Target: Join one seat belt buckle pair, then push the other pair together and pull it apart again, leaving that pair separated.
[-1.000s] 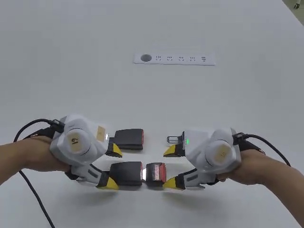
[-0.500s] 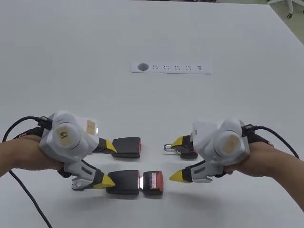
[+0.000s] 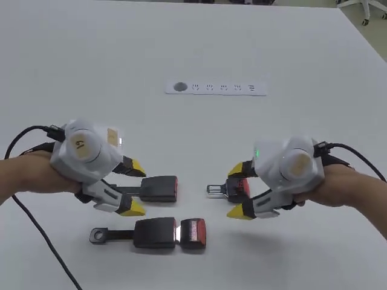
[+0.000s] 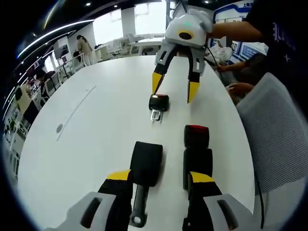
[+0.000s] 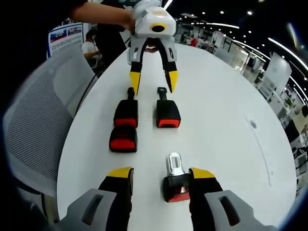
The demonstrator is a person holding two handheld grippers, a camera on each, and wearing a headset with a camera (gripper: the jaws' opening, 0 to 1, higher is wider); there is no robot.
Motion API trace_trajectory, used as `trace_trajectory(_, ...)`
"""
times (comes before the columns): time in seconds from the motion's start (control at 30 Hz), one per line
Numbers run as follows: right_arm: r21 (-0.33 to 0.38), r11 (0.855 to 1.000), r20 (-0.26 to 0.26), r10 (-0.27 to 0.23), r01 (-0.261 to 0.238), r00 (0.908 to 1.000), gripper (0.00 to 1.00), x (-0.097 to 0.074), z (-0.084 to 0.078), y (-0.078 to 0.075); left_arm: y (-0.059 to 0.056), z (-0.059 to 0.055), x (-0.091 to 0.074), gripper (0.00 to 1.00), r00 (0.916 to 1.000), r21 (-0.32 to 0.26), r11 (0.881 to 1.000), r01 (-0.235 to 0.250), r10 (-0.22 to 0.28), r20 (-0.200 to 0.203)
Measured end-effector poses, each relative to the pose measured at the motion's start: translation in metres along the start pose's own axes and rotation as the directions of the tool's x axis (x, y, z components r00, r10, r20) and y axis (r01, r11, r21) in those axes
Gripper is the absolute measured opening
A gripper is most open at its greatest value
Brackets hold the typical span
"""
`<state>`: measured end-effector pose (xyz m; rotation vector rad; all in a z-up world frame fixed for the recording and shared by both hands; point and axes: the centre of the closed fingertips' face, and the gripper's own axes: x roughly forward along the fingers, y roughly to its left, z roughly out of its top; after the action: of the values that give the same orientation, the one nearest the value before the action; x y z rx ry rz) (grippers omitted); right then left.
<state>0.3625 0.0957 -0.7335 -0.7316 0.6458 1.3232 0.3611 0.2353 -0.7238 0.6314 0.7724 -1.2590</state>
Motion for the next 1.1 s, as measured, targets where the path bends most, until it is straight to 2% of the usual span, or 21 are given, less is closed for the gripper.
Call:
trace_trajectory(0.07,-0.001,1.000,-0.004,-0.007,0.007,1.0000,0.43,-0.001,-0.003,-0.006,0.008,-0.003,0.001,0.46,1.0000,0.000,1.000,0.001,-0.001,-0.001)
trace_trajectory(0.13,0.006,1.000,-0.007,-0.011,0.011,0.9999,0.43,-0.001,-0.006,-0.010,0.007,0.000,0.005,0.46,1.0000,0.004,1.000,0.001,-0.001,-0.009)
trace_trajectory(0.47,-0.001,1.000,-0.052,0.010,-0.010,0.9986,0.42,0.002,-0.021,-0.022,0.026,-0.012,0.013,0.45,0.9985,0.015,1.000,0.025,-0.025,-0.050)
trace_trajectory(0.63,0.004,1.000,-0.072,0.028,-0.028,0.9970,0.41,0.003,-0.026,-0.023,0.030,-0.017,0.018,0.45,0.9964,0.018,0.999,0.048,-0.047,-0.071)
trace_trajectory(0.9,0.029,0.999,-0.087,0.048,-0.046,0.9951,0.39,0.009,-0.041,-0.027,0.029,-0.021,0.025,0.42,0.9918,0.019,0.997,0.079,-0.076,-0.103)
trace_trajectory(1.1,0.042,0.997,-0.101,0.073,-0.069,0.9922,0.36,0.013,-0.049,-0.026,0.029,-0.018,0.030,0.40,0.9899,0.024,0.996,0.089,-0.085,-0.113)
